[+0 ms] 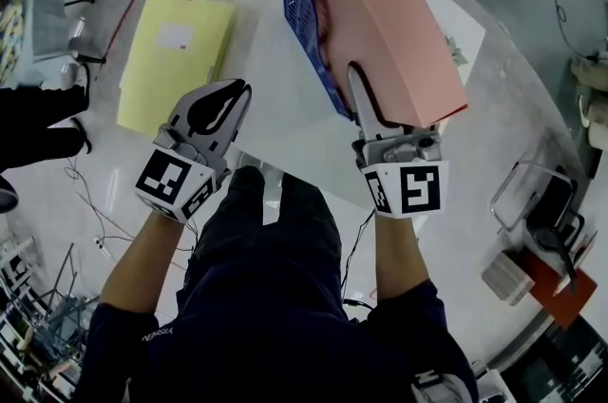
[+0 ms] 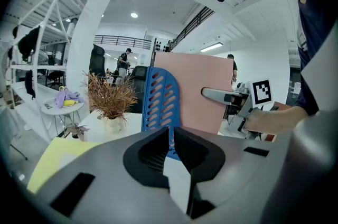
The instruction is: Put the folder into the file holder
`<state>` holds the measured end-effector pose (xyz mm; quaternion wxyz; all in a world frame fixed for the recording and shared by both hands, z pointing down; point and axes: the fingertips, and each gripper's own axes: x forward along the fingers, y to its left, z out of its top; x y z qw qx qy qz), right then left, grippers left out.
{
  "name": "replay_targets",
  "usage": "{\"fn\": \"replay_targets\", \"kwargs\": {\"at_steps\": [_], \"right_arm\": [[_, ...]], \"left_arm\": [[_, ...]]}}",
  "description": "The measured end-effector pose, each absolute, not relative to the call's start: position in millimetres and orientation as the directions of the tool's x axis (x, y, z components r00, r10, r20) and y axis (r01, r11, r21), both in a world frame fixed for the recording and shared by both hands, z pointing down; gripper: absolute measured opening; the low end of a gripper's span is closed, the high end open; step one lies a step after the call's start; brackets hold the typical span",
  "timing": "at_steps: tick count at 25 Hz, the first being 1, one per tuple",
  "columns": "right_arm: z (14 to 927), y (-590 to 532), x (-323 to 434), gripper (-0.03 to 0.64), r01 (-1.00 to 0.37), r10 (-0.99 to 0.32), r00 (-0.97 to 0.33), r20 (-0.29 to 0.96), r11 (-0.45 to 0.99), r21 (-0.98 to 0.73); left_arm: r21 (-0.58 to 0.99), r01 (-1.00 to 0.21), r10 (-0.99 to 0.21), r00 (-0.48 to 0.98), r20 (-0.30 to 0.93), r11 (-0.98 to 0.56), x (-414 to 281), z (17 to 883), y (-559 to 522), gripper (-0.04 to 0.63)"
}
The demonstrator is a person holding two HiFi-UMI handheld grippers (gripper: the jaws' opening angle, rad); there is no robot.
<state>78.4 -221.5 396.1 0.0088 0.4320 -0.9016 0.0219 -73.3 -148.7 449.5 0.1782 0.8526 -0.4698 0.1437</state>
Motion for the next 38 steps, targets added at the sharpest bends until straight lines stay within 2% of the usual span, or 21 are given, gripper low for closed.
{"fn": "replay_targets", "kwargs": {"at_steps": [38], "right_arm": [[437,-213,73,0.286,-0.804,-0.802,-0.595,0.053,0.594,-0.021]], "left_arm": [[0.21,-0.828,-0.724,0.557,0.406,-0.519,-69,468,-144,0.052]]}}
